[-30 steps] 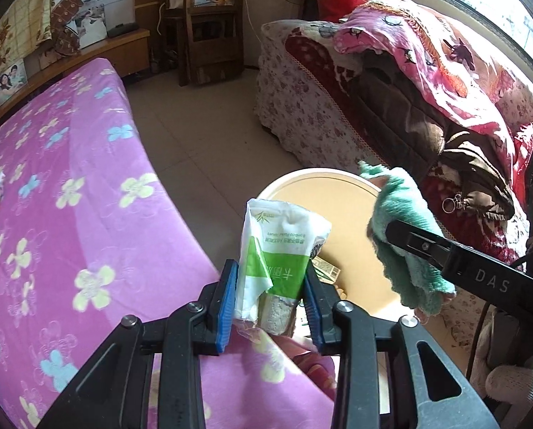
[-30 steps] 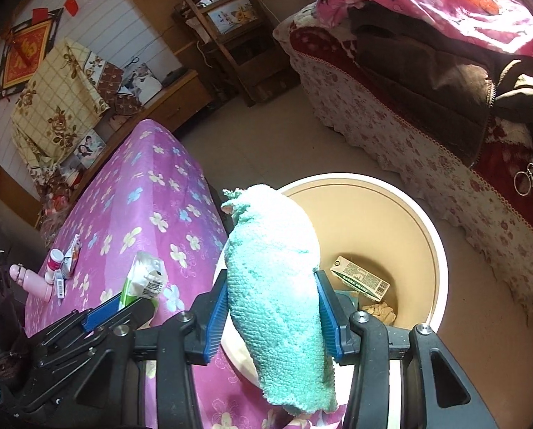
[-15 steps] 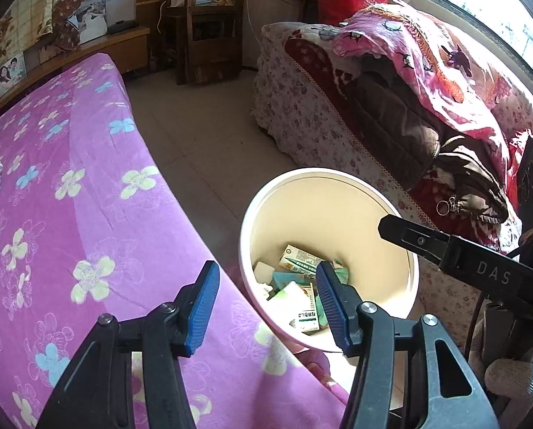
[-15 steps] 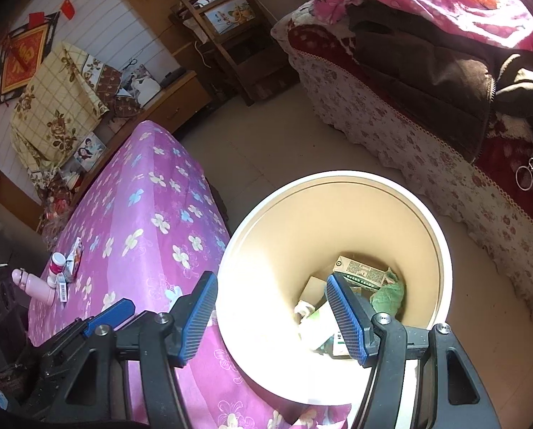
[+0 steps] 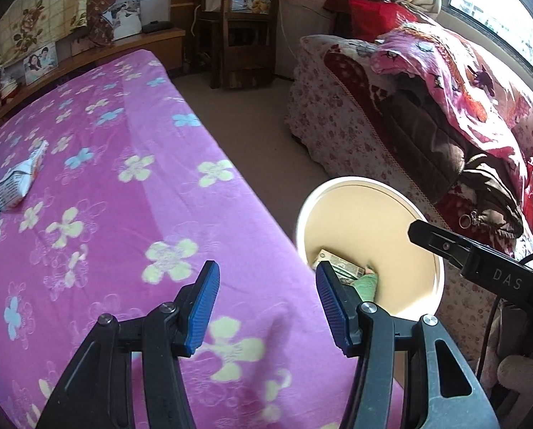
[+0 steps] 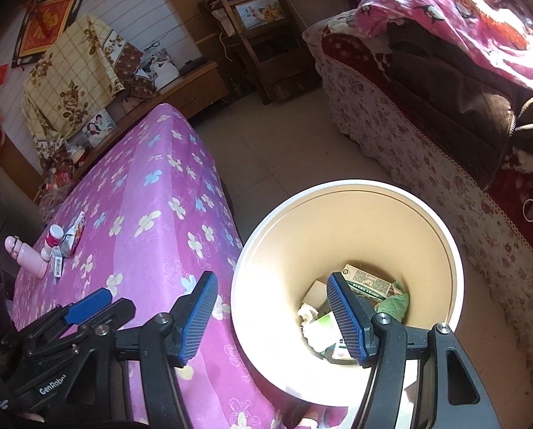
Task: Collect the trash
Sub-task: 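Move both open tools back over the table toward the medicine box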
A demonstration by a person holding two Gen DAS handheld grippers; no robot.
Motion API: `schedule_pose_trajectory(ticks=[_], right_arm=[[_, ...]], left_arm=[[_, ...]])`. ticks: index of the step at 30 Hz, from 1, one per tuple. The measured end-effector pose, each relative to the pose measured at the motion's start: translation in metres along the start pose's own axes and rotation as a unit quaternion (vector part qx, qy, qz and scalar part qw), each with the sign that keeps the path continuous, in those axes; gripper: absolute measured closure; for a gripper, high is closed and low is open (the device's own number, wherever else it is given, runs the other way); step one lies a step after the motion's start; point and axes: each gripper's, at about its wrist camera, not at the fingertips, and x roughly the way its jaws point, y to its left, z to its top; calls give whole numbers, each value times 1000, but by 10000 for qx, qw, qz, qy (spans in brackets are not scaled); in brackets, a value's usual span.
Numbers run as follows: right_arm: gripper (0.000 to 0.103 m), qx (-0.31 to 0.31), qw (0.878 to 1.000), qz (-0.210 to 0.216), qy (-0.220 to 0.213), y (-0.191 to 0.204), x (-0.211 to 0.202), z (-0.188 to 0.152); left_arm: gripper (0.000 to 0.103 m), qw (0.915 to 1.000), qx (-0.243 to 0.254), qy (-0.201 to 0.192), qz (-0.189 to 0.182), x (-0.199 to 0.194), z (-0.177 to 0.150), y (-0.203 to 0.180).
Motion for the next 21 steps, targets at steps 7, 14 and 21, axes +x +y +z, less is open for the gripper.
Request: schedule_pose_trajectory(ticks=[7, 14, 21], right_arm=[[36, -360, 9992, 162, 102, 33, 6, -5], [36, -901, 9915, 775, 525, 102, 24, -9], [36, -1440, 9791, 1232, 736, 183, 44, -5]], left_arm=[[46, 9989, -356, -99, 282, -15, -5, 46], [46, 9930, -878, -125, 777, -32, -9, 120], [45, 9755, -1803, -264, 1229, -56, 5, 219]])
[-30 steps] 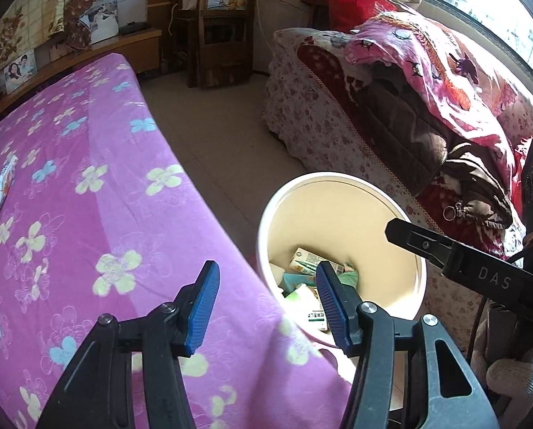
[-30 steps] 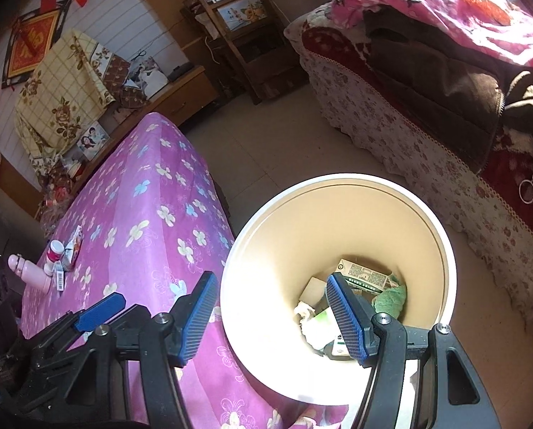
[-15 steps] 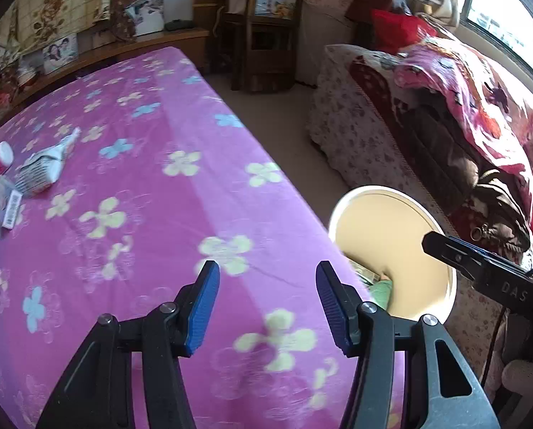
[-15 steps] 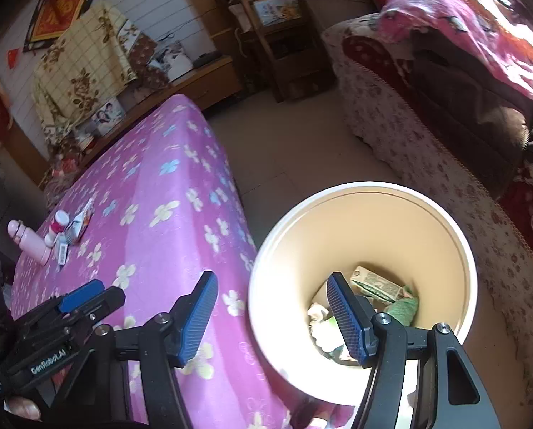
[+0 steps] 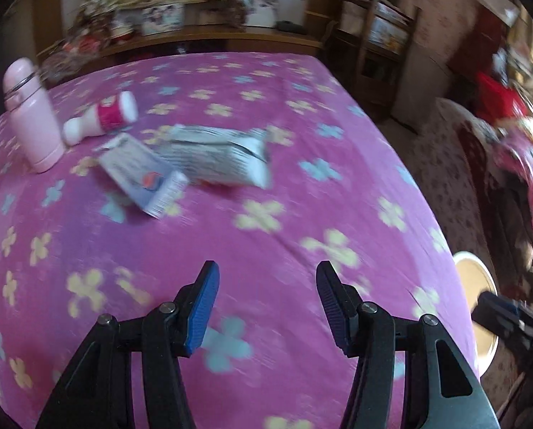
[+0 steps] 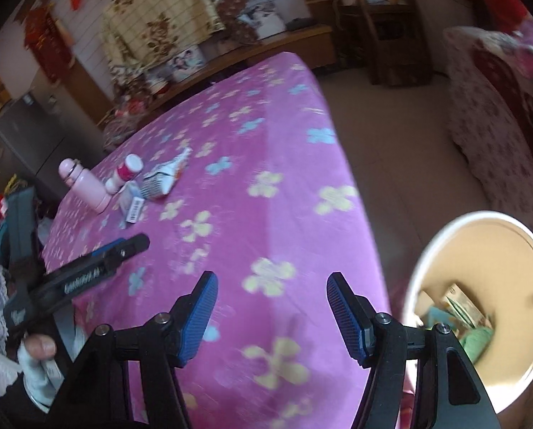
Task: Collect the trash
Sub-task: 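Move both open tools back over the table toward the medicine box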
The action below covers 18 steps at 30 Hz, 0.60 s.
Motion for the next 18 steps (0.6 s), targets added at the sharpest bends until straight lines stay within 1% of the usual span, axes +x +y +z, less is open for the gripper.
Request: schedule_pose_trajectory(ticks=[2, 5, 8, 11, 13, 14, 17, 18], right_arm=[[36, -166, 9998, 95, 29, 19, 10, 7], [36, -380, 9990, 199, 83, 42, 25, 15], [36, -589, 9978, 279, 143, 60, 40, 22], [36, -723, 9966, 335, 192, 71, 52, 29], [36, -770, 9961, 375, 226, 76, 61, 34], [36, -781, 9959, 395, 240, 79, 64, 35], [36, -825, 9951, 464, 296, 85, 75, 39], [36, -870, 9945, 488, 322, 88, 78, 41]], left_arm=[[40, 9994, -296, -33, 159, 4, 20, 24], [40, 9972, -668, -50, 320, 17, 48, 53], [40, 9940, -908, -106, 605, 33, 72, 75], [40, 9914, -985, 23, 862, 56, 87, 88], [40, 9911, -912, 190, 954, 69, 92, 92], [40, 9911, -822, 293, 1009, 73, 92, 93], [40, 9909, -634, 359, 1136, 71, 84, 98], [40, 9906, -610, 493, 1118, 70, 78, 103]])
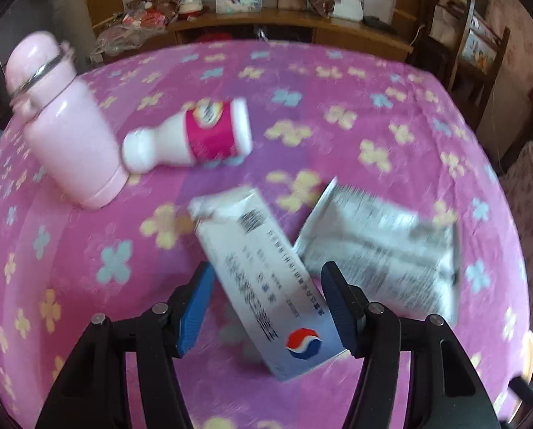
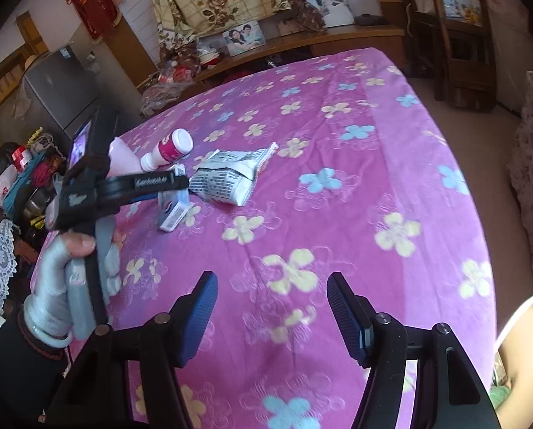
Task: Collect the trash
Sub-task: 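Move both open tools back over the table toward the medicine box, then grasp the white medicine box with the left tool while the right tool grasps the silver snack packet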
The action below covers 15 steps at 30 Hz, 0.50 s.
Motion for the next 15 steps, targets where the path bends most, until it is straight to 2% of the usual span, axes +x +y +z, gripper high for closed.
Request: schedule_pose_trajectory(ticks=[2, 5, 9, 12, 15], right_arm=[[36, -113, 9999, 56, 36, 6, 8, 5], [35, -356, 9991, 219, 56, 20, 20, 17], [31, -988, 9950, 147, 73, 44, 40, 40], [31, -1490, 9888, 58, 109, 61, 59, 59], [27, -1904, 9812, 150, 287, 73, 82, 81]], left_arm=[[40, 9997, 117, 216, -51, 1, -10, 10], [40, 9994, 202, 258, -115, -6, -28, 29], [40, 9989, 139, 11, -452, -28, -37, 50], [34, 9986, 198, -138, -477, -32, -32, 56], [34, 9979, 302, -133, -559, -25, -29, 56]])
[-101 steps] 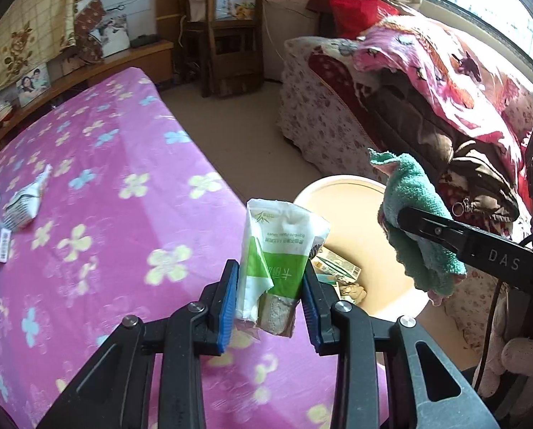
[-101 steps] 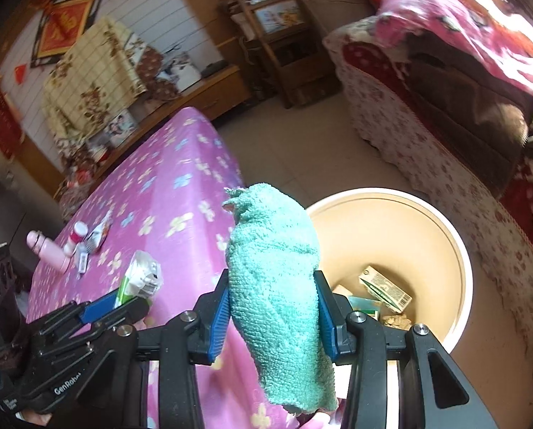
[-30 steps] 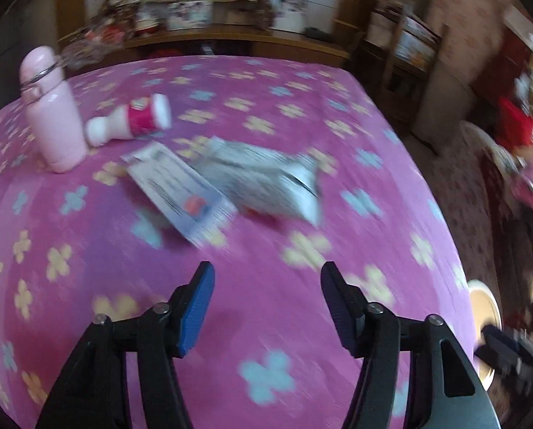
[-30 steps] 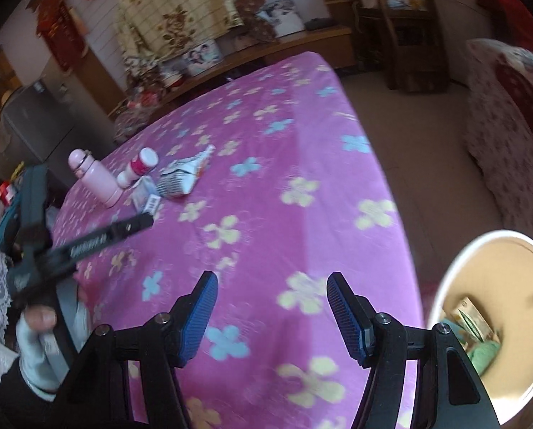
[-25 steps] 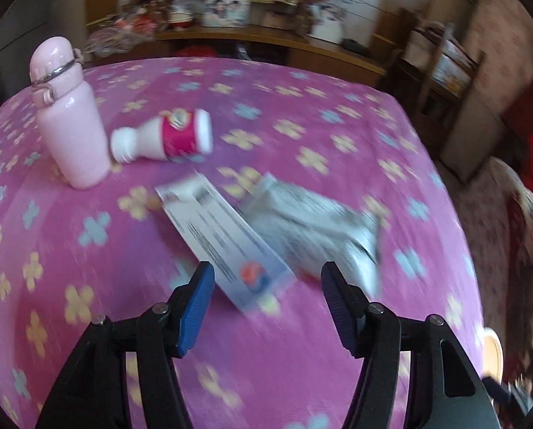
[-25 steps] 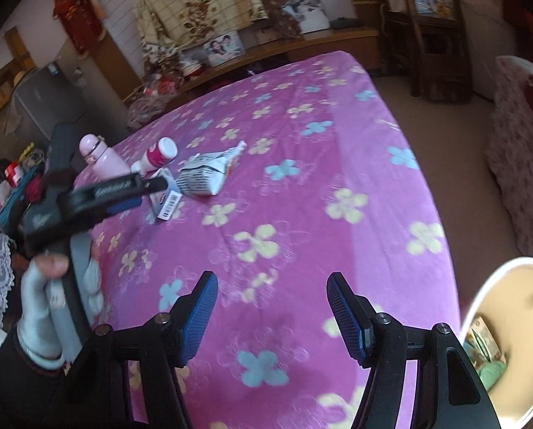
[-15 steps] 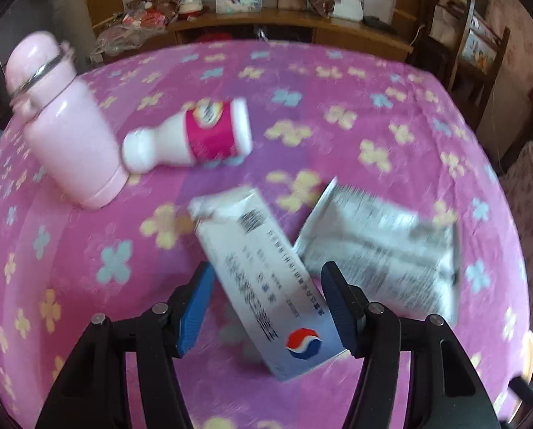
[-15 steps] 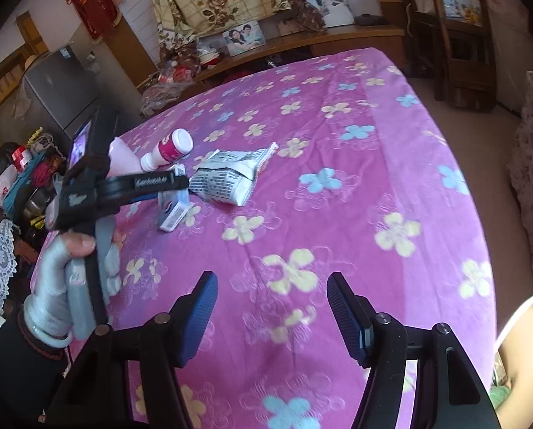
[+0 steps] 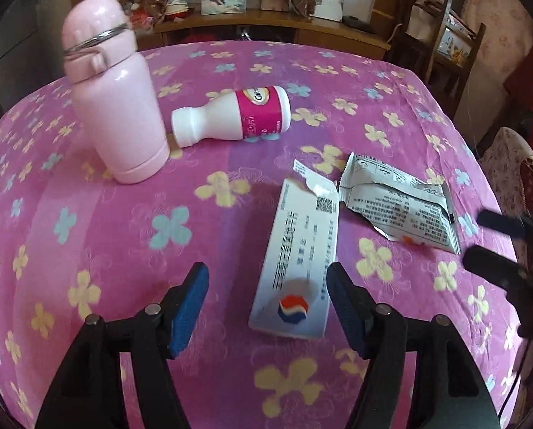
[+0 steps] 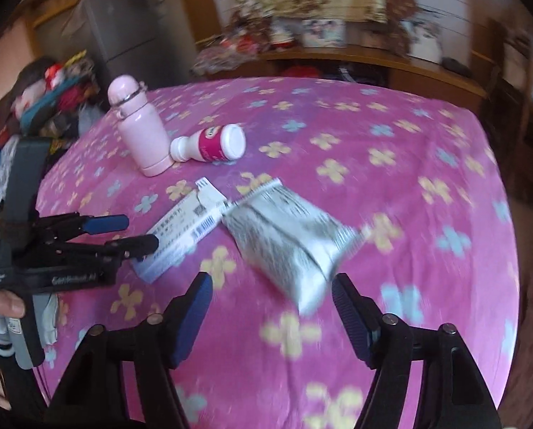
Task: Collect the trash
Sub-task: 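Grasp the white medicine box with the left tool while the right tool grasps the silver snack packet, then carry the medicine box and snack packet over the white bin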
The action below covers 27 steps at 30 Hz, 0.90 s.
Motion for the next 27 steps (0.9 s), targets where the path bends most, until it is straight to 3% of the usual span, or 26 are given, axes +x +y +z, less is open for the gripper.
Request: schedule_pose_trajectory(ticks=[5, 10, 12, 17, 18, 19, 20, 21, 23, 27], right_arm=[[27, -777, 9961, -165, 381, -2, 38, 26], [27, -1002, 9924, -65, 712, -12, 71, 40], [21, -1014, 9914, -23, 823, -14, 81, 39], [20, -1064, 9912, -454, 647, -5, 84, 30], [23, -1017, 9917, -494, 614, -5, 82, 27], [27, -993, 9917, -555, 592, -4, 79, 24], [46, -950, 9922, -618, 525, -2, 73, 20], [57, -908, 9932, -591, 437, 0, 65, 15], [64, -860, 9938, -645, 294, 5, 49, 5], [65, -558, 9959, -702, 141, 11, 17, -26]], left_arm=[[31, 9995, 227, 61, -205, 16, 3, -4], [31, 9991, 389, 112, -103, 29, 8, -9], [31, 9989, 450, 119, -62, 32, 9, -11], [32, 9983, 569, 33, 84, 35, 10, -18], [37, 9982, 599, -9, 101, 35, 8, -21], [53, 9977, 663, -70, 113, 32, 6, -23], [54, 9975, 702, -70, 91, 30, 4, -25], [54, 9972, 741, -28, 41, 28, 0, -28], [54, 9968, 799, -22, -21, 24, -8, -33], [54, 9965, 826, -79, -125, 7, -31, -44]])
